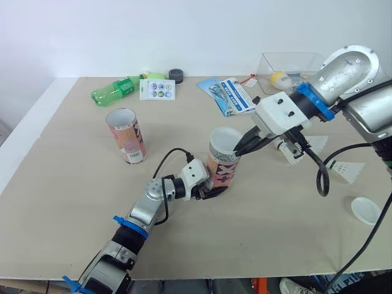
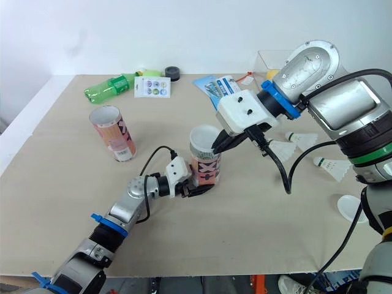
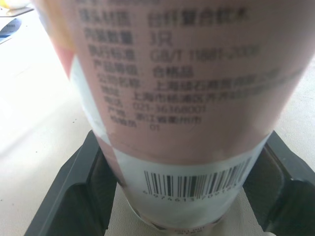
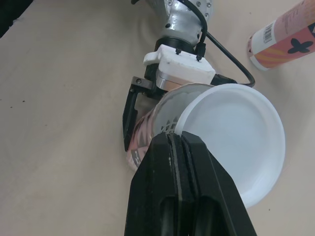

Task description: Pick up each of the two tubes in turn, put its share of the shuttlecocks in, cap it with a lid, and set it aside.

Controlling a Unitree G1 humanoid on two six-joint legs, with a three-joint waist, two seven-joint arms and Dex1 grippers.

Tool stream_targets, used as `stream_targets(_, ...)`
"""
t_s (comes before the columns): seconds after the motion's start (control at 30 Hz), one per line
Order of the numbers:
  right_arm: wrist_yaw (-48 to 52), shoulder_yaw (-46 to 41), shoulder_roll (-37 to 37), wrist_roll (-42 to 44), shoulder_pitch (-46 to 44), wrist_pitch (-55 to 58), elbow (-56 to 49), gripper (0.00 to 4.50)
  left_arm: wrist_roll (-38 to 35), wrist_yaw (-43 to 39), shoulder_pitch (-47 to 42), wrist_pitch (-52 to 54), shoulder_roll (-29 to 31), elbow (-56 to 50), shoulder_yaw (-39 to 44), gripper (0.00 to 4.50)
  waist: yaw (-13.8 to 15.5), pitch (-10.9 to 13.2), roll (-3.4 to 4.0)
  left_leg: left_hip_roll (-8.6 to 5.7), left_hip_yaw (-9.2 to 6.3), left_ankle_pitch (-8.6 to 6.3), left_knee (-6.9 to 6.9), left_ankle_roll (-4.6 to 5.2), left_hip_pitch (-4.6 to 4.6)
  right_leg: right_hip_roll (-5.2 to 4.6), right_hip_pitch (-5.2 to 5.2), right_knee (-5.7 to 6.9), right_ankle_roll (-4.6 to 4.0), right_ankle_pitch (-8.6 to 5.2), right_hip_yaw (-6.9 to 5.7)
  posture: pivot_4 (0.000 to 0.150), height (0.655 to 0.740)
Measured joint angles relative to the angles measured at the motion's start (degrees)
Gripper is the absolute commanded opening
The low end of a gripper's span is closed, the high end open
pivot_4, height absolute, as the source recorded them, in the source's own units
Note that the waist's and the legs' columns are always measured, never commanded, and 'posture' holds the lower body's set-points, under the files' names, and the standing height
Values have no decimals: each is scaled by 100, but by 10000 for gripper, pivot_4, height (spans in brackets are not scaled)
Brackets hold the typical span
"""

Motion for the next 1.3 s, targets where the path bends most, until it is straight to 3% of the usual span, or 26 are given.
stream_targets(1.3,2,258,155,207,-66,-193,363,607,31,122,33,143,-62,-88,2,29743,1,-1,1,1,0,0,0,1,4,0,2,0,-7,-1,0,1500,7400)
